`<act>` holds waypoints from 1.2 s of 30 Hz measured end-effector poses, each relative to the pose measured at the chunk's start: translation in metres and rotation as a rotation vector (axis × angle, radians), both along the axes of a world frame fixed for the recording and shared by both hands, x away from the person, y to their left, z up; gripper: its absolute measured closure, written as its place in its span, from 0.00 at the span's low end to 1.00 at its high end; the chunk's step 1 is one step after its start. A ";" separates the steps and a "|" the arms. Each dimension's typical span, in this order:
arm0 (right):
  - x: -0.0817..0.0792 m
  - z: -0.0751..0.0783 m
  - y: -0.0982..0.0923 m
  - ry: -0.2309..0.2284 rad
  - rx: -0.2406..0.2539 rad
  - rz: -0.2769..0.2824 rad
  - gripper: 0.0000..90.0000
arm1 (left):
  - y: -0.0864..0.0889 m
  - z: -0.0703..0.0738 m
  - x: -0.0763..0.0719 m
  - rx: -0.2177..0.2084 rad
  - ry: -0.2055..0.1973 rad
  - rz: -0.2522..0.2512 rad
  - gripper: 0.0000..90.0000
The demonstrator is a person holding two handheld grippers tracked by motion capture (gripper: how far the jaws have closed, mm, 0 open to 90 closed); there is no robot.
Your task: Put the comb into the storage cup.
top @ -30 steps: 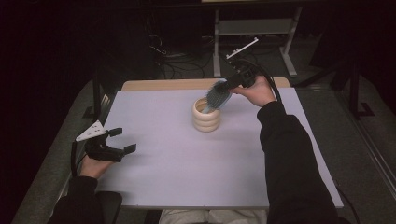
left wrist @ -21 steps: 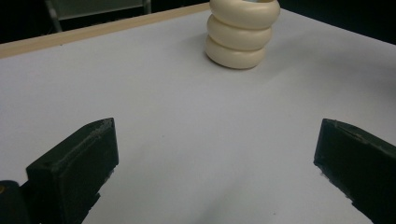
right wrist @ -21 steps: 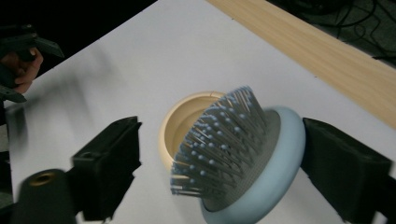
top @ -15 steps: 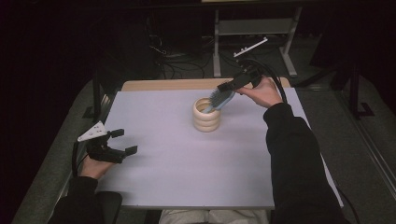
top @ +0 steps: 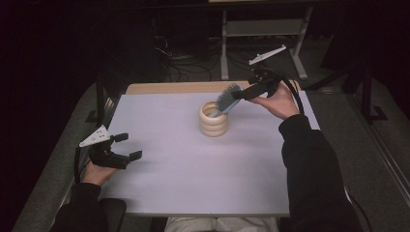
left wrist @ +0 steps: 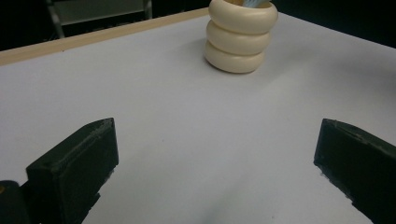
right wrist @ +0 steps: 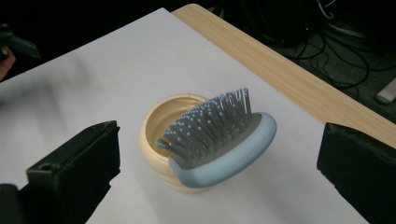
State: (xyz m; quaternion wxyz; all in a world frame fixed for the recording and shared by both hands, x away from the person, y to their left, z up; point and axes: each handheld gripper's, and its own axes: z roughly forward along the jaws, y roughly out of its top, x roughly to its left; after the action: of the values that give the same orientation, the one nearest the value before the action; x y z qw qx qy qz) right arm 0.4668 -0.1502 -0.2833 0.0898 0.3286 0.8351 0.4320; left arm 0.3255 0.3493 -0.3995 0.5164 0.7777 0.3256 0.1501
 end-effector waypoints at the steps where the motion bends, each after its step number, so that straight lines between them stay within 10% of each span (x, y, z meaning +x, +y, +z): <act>1: -0.002 -0.001 -0.002 -0.005 0.008 -0.001 0.00 | 0.000 0.000 0.000 0.000 0.000 0.001 0.00; 36: -0.041 -0.017 -0.054 -0.054 0.026 -0.049 0.00 | 0.002 0.000 -0.001 -0.018 0.001 0.000 0.00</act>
State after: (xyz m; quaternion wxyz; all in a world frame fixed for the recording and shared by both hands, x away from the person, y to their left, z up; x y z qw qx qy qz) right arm 0.4262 -0.2046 -0.3006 0.1188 0.3384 0.8183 0.4492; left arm 0.3245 0.3510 -0.3992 0.5234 0.7730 0.3271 0.1466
